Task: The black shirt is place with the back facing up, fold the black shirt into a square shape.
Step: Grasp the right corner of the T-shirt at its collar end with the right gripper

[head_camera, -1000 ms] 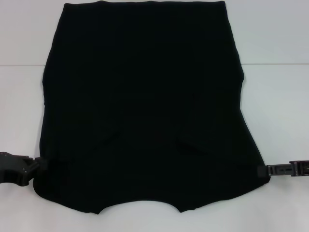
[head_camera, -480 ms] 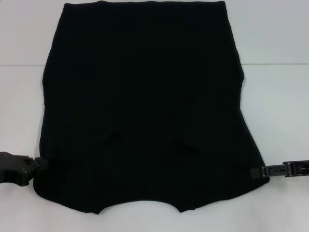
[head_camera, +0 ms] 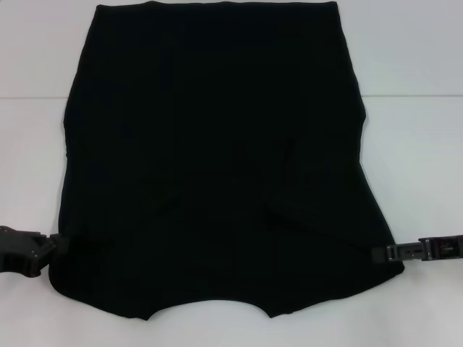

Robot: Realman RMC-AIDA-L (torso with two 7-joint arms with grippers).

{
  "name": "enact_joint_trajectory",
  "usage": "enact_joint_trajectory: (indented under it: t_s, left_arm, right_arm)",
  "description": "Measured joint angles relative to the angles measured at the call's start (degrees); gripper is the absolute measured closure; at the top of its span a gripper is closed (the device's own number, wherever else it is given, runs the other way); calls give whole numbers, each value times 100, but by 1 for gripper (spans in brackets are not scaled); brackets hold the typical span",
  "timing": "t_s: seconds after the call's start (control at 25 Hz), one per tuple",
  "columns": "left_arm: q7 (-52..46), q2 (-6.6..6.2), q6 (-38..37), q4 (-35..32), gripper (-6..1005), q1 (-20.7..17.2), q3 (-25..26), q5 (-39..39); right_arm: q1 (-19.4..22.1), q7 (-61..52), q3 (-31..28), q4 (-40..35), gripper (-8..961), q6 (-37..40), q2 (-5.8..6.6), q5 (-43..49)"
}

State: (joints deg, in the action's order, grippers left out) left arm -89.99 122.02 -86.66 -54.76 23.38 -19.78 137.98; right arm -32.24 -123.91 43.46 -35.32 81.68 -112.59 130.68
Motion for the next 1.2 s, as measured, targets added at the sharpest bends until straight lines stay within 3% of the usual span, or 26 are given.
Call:
enact_joint_trajectory:
  t_s: [0.44, 1.2]
  left_arm:
    - [0, 1, 10, 0, 979, 0, 0, -20]
    - [1, -14, 93, 13, 979, 25, 0, -35]
  right_arm:
    - [49, -2, -73, 26, 71, -148, 57, 34]
    - [-235, -80, -56, 37, 104, -3, -119, 231]
